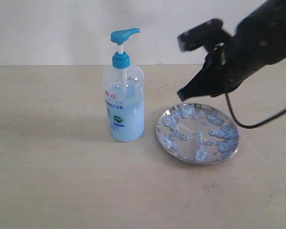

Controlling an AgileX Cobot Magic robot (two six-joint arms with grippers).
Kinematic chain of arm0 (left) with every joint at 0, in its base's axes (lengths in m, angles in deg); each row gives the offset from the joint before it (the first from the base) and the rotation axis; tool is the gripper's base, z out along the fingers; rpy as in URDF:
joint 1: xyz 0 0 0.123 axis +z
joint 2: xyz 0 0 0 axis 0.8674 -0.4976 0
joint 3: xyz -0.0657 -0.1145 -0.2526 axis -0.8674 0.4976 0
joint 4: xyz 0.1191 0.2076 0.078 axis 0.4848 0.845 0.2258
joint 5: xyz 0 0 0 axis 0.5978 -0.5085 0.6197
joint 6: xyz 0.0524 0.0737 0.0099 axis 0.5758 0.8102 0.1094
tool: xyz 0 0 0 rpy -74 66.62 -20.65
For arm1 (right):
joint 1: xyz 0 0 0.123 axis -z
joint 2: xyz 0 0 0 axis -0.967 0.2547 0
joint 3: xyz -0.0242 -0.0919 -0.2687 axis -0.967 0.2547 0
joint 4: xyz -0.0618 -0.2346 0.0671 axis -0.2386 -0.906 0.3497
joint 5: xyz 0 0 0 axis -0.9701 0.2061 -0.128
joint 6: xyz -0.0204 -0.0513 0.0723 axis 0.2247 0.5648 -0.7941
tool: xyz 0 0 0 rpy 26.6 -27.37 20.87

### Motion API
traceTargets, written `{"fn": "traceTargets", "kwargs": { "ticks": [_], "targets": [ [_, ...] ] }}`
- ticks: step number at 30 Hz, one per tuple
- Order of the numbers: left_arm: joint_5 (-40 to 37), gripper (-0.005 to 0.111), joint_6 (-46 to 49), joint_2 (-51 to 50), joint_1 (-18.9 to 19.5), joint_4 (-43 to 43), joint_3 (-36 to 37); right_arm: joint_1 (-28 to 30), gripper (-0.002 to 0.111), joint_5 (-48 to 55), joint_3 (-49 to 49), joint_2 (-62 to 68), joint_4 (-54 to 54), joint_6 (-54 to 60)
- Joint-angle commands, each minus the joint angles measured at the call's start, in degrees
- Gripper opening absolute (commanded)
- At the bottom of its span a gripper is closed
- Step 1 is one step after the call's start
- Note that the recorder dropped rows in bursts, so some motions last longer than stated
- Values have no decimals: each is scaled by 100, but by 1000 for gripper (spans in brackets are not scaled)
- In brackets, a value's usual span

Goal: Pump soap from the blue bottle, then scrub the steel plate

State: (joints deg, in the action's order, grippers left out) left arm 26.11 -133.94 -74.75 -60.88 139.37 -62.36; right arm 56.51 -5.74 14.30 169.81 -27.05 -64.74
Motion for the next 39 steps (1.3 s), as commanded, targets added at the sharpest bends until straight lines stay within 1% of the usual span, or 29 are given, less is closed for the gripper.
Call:
{"fn": "traceTargets", "kwargs": {
  "ticks": [1, 3, 4, 7, 10, 12, 14, 16, 18, 21, 25, 28, 30, 31, 32, 36, 39],
  "targets": [
    [16, 4, -32, 17, -52, 8, 23, 217, 0, -3036, 2053, -2724, -15, -497],
    [16, 4, -32, 17, -52, 8, 23, 220, 0, -3839, 2972, -3707, -15, -413],
    [16, 4, -32, 17, -52, 8, 23, 220, 0, -4033, 3350, -4182, -15, -400],
    [16, 4, -32, 17, -52, 8, 23, 220, 0, -4064, 4118, -5205, -15, -374],
    [16, 4, -32, 17, -52, 8, 23, 220, 0, -4063, 4614, -5961, -15, -424],
    [16, 4, -32, 17, -52, 8, 23, 220, 0, -3848, 4821, -6307, -15, -424],
    [16, 4, -32, 17, -52, 8, 23, 220, 0, -3183, 4874, -6632, 27, -471],
    [16, 4, -32, 17, -52, 8, 23, 220, 0, -2467, 4874, -6963, 207, -797],
    [16, 4, -32, 17, -52, 8, 23, 220, 0, -2086, 4874, -7229, 207, -602],
    [16, 4, -32, 17, -52, 8, 23, 220, 0, -1962, 4874, -7544, 170, -132],
    [16, 4, -32, 17, -52, 8, 23, 261, 0, -2111, 4862, -7824, 139, -70],
    [3, 4, -32, 17, -52, 8, 23, 635, 0, -2068, 4862, -8421, 139, 218],
    [3, 4, -32, 17, -52, 8, 23, 941, 0, -1776, 4862, -9042, 139, 367],
    [3, 4, -32, 17, -52, 8, 23, 1095, 0, -1472, 4862, -9151, 139, 367],
    [-9, 4, -32, 17, -52, 8, 23, 1221, 0, -1201, 4862, -9151, 139, 355],
    [68, 4, -32, 57, -52, 8, 23, 1290, 0, -703, 4879, -9014, 310, 237],
    [79, 4, -32, 56, -52, 8, 23, 1290, 0, -598, 4896, -8789, 325, 237]
  ]
}}
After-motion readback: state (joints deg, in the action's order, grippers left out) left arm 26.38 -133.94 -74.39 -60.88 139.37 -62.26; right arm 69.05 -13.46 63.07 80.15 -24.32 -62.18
